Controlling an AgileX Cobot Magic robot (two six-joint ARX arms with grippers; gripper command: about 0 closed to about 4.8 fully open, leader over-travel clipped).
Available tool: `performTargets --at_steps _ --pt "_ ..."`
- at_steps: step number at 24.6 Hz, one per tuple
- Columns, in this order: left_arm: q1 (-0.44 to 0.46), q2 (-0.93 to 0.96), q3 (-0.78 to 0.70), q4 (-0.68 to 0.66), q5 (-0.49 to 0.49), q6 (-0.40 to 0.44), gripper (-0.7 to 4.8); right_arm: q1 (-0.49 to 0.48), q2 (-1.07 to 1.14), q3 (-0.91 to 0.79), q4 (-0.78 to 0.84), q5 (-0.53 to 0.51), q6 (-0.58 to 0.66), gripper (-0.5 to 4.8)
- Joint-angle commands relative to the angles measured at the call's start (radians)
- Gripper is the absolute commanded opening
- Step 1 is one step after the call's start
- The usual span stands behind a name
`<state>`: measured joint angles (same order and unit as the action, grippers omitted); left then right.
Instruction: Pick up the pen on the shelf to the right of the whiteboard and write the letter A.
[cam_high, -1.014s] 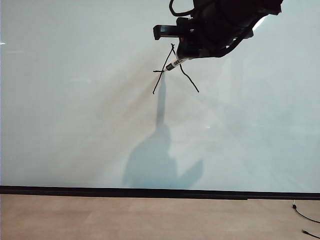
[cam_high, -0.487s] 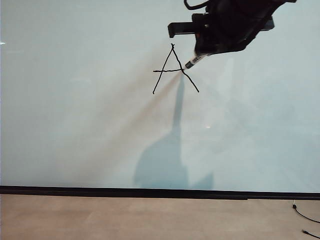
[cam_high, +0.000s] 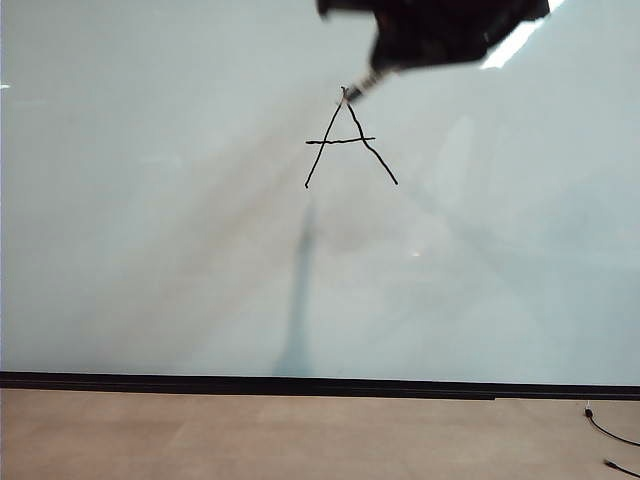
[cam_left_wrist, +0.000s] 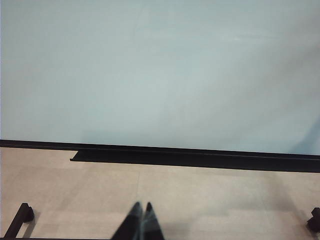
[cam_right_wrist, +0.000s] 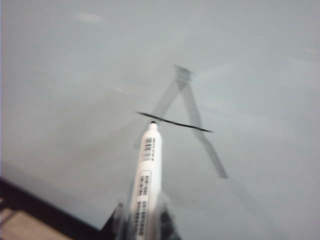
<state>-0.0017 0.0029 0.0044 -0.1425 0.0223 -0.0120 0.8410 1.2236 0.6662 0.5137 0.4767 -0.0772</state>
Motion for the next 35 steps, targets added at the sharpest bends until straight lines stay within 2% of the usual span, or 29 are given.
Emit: performTargets --at_steps 1,6,13,20,24,27,35 --pt "0.000 0.000 0.002 0.008 0.000 0.004 -0.05 0.039 -0.086 -0.053 -0.003 0.064 -0.020 -0.05" --pt "0.000 0.000 0.002 0.008 0.000 0.004 -0.04 0.091 -0.253 -0.142 -0.123 0.059 -0.057 -0.05" --pt "0.000 0.000 0.002 0.008 0.001 0.004 -0.05 0.093 -0.492 -0.286 -0.247 0.015 -0.058 -0.05" --pt "0.000 0.000 0.002 0.008 0.001 0.004 -0.04 0.093 -0.978 -0.485 -0.478 -0.067 -0.074 -0.05" --pt "0.000 0.000 0.002 0.008 0.000 0.004 -0.05 0.093 -1.133 -0.546 -0.494 -0.107 -0.089 -0.05" --pt "0.000 0.000 0.002 0.008 0.000 0.004 -0.04 0.093 -1.221 -0.570 -0.546 -0.114 -0.089 -0.05" --pt "0.000 0.000 0.002 0.008 0.001 0.004 -0.05 0.095 -1.222 -0.605 -0.575 -0.149 -0.084 -0.05"
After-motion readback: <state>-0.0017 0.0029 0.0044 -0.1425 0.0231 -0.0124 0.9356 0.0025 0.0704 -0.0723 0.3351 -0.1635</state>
